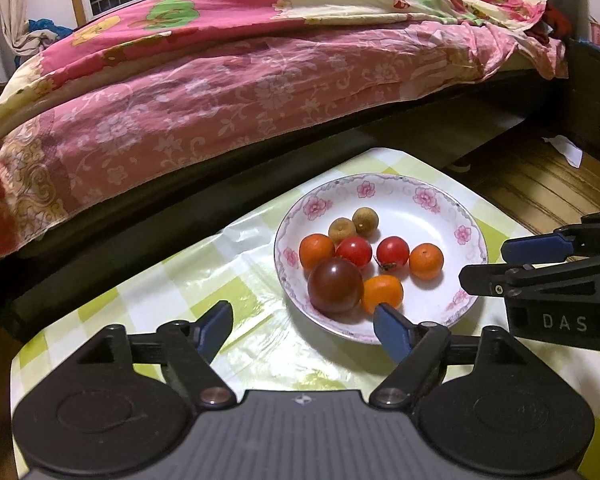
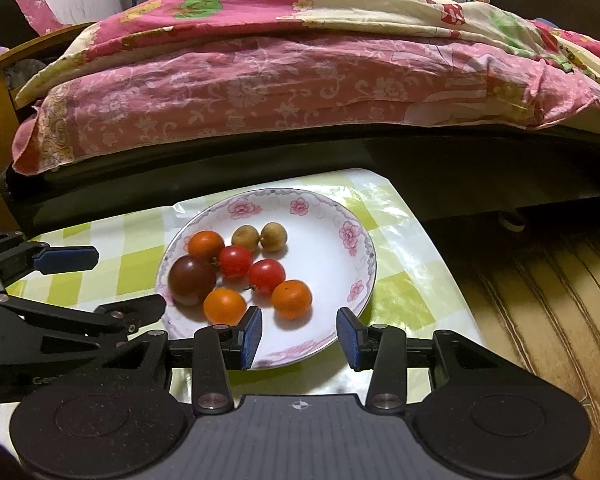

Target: Organize fruits

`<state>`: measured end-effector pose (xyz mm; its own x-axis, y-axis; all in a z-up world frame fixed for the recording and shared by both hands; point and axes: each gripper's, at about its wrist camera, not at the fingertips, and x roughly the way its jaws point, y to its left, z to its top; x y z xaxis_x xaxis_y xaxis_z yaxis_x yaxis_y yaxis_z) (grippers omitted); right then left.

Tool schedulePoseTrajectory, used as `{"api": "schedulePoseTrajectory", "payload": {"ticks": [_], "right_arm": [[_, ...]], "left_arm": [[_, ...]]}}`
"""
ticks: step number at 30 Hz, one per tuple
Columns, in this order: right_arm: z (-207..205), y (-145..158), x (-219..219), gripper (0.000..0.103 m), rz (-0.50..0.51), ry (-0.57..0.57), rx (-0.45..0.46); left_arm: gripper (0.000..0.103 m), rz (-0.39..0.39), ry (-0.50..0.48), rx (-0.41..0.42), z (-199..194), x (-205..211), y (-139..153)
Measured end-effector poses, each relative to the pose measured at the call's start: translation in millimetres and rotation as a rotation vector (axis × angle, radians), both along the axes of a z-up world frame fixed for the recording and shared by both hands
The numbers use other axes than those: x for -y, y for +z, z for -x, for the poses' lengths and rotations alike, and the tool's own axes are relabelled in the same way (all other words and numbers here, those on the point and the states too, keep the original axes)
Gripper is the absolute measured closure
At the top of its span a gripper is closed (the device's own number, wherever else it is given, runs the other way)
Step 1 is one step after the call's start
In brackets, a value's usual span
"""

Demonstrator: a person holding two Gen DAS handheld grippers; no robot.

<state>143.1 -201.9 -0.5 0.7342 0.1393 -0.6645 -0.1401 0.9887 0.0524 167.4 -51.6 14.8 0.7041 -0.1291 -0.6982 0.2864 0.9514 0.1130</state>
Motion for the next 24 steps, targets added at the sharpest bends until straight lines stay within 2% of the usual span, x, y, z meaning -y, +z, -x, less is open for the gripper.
{"api": "schedulePoseTrajectory", "payload": {"ticks": [5, 12, 24], "right_arm": [[6.4, 1.7, -3.1, 0.065, 0.0, 0.004, 0.0], [12.8, 6.4, -4.3, 0.065, -0.01, 0.001, 0.012], [31.1, 7.1, -9.4, 0.065, -0.017, 0.003, 0.003]], "left_arm": [[0.015, 0.005, 0.012, -0.003, 6.5, -0.7, 0.5], [0.01, -0.03, 0.027, 0.014, 15.8, -0.7, 1.6], [0.006, -0.014, 0.057, 0.004, 31.8, -7.9, 6.4]]}}
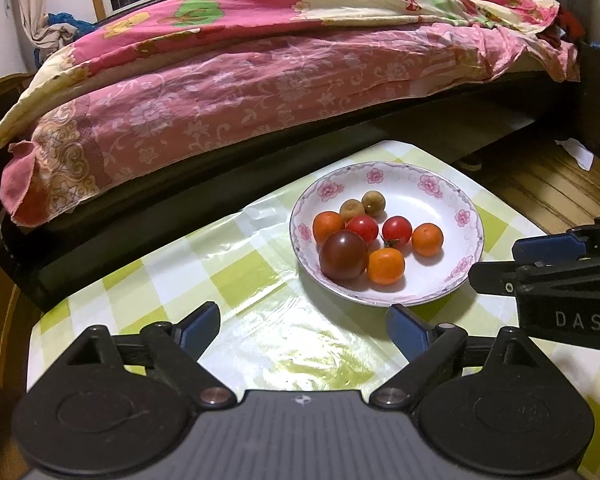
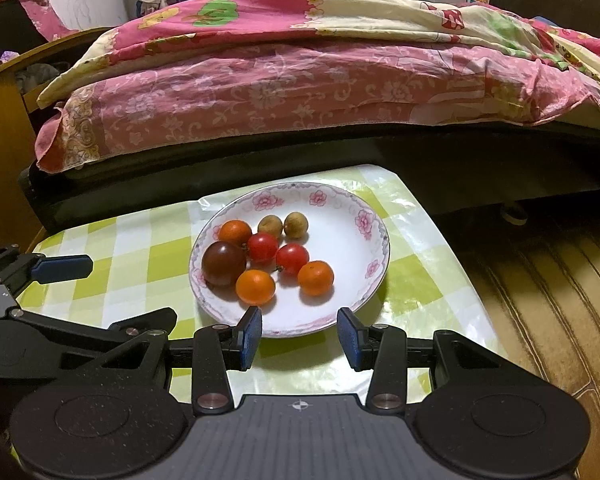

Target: Organize fruits

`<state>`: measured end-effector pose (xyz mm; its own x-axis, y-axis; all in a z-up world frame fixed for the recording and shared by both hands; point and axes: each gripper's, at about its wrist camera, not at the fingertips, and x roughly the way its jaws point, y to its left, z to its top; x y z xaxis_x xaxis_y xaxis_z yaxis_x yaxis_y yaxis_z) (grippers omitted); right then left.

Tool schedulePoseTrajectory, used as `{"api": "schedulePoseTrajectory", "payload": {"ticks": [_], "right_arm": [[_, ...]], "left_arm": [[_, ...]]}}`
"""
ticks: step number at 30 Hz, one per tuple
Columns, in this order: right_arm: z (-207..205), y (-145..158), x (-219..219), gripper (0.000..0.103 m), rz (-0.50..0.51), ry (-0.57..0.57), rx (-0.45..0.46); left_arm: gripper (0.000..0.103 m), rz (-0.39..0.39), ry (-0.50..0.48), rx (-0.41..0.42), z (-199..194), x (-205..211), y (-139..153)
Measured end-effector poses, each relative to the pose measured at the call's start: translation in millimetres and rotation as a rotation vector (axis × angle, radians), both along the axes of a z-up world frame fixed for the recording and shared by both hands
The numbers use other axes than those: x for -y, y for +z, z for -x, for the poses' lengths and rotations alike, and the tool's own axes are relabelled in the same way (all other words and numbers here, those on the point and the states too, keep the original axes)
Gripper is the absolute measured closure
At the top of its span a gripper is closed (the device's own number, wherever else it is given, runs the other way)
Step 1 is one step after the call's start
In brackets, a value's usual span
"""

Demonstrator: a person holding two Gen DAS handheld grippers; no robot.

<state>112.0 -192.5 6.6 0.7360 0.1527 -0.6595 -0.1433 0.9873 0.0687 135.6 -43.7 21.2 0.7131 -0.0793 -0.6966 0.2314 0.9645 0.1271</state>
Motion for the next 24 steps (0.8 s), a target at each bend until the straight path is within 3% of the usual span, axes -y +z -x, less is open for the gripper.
{"api": "schedulePoseTrajectory", "payload": {"ticks": [24], "right_arm": [[41.9, 1.9, -6.5, 0.065, -0.003, -0.006, -0.022]], "left_arm": [[0.001, -0.002, 0.013, 0.006, 36.4, -6.8, 4.4]]}}
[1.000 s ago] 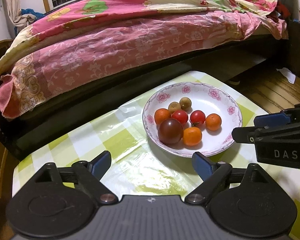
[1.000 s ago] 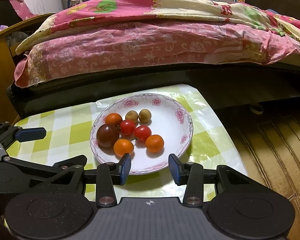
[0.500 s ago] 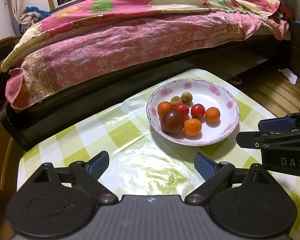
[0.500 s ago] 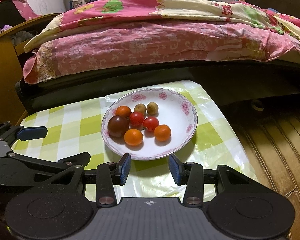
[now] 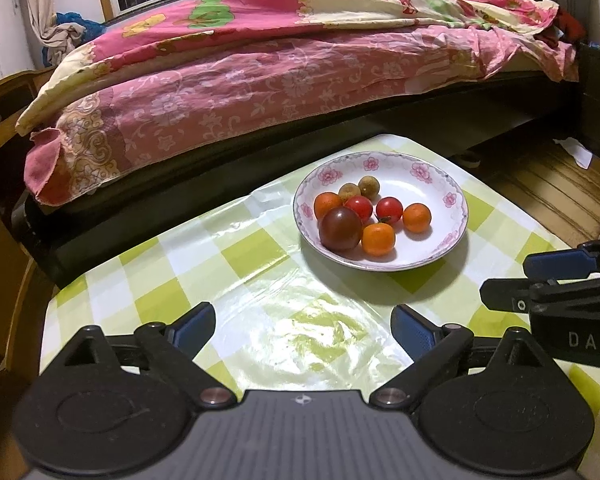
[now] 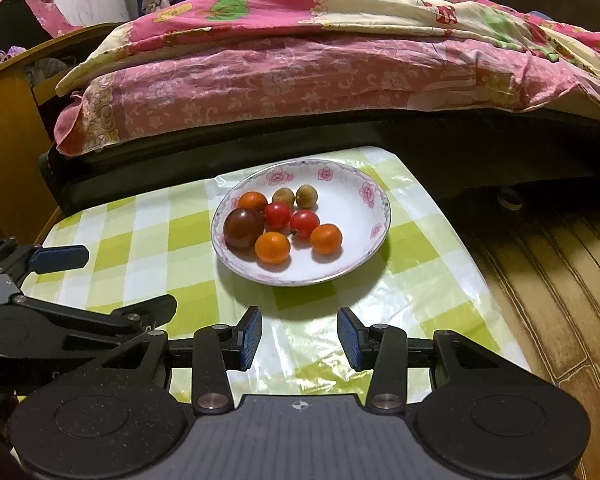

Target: Organize fruits

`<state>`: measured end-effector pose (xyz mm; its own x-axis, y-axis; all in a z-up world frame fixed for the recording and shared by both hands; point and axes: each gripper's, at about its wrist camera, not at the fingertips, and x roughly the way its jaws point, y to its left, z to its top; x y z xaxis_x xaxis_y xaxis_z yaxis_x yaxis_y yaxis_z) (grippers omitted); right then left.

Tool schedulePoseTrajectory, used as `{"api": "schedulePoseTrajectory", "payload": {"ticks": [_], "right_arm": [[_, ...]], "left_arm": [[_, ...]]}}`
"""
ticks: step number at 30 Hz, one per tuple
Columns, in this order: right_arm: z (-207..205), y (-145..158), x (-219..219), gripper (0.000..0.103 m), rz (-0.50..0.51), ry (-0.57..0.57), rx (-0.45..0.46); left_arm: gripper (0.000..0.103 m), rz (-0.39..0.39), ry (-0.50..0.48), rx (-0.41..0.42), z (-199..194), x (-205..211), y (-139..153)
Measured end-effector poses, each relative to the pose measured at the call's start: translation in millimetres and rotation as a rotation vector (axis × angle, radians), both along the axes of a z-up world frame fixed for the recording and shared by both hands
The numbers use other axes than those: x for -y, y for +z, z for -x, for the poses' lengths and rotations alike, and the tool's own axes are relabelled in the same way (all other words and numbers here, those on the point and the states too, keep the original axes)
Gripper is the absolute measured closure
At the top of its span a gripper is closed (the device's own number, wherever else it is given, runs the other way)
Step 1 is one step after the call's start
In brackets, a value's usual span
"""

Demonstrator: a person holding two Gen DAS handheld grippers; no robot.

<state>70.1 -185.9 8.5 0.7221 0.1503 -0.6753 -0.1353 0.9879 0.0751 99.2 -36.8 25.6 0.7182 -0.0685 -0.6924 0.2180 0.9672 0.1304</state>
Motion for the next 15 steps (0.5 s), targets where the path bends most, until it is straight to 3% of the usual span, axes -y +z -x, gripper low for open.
{"api": "schedulePoseTrajectory", "payload": {"ticks": [15], "right_arm": [[30.8, -0.6, -1.3, 0.065, -0.017, -0.006, -0.02]], "left_arm": [[0.001, 0.006, 0.003, 0.025, 32.2, -7.2, 9.4]]}}
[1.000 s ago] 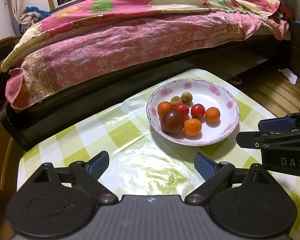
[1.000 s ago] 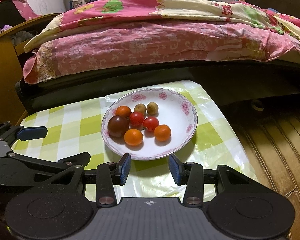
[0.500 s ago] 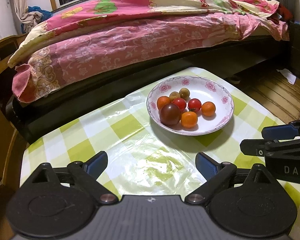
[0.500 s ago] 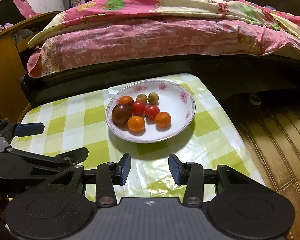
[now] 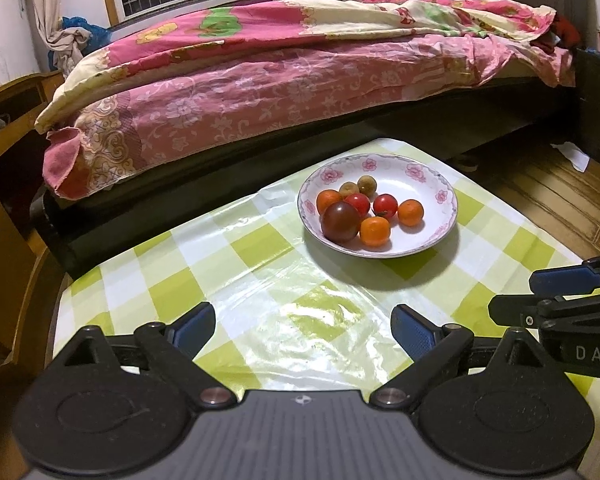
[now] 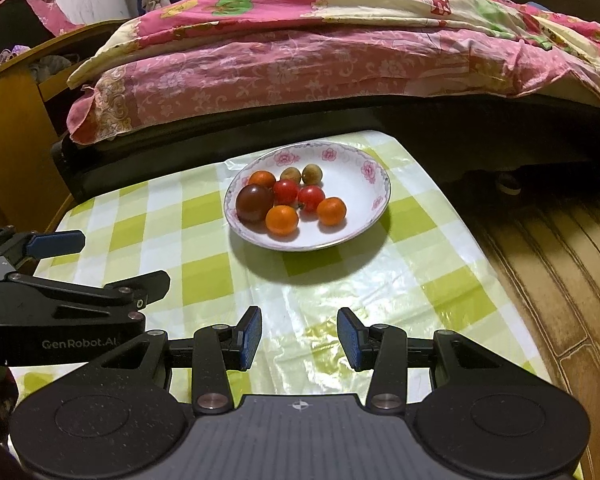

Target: Organize fruits

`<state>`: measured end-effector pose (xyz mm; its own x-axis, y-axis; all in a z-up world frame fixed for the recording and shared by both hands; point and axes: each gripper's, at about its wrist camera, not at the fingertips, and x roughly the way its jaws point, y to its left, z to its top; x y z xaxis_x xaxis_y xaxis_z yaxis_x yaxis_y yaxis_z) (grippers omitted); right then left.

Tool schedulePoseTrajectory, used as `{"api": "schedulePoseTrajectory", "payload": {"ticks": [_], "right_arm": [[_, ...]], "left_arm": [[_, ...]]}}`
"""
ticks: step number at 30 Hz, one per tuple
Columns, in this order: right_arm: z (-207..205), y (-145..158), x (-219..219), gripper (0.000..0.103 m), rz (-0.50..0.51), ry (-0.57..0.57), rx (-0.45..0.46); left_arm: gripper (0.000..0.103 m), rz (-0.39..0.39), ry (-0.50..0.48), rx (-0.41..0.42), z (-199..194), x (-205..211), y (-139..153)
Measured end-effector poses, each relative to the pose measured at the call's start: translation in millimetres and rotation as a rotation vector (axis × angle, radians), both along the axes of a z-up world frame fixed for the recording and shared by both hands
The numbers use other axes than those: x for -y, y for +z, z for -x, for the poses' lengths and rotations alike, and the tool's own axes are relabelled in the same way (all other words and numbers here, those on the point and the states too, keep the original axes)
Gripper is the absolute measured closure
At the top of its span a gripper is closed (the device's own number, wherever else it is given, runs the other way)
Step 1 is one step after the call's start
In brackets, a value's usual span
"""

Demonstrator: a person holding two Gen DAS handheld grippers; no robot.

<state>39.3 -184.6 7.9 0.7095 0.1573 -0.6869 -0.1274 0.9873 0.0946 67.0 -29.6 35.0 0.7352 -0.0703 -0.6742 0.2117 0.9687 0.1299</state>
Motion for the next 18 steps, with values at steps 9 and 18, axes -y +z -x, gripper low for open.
{"api": "schedulePoseTrajectory", "payload": {"ticks": [9, 18], "right_arm": [[16.4, 2.2, -6.8, 0.065, 0.001, 0.004, 0.013], [28.6, 3.0, -10.0, 0.065, 0.002, 0.01, 0.022]], "left_arm": [[0.001, 0.003, -0.006, 0.006, 16.6, -3.0, 3.1], [0.001, 0.002, -0.007, 0.017, 29.1, -4.5, 4.4]]}}
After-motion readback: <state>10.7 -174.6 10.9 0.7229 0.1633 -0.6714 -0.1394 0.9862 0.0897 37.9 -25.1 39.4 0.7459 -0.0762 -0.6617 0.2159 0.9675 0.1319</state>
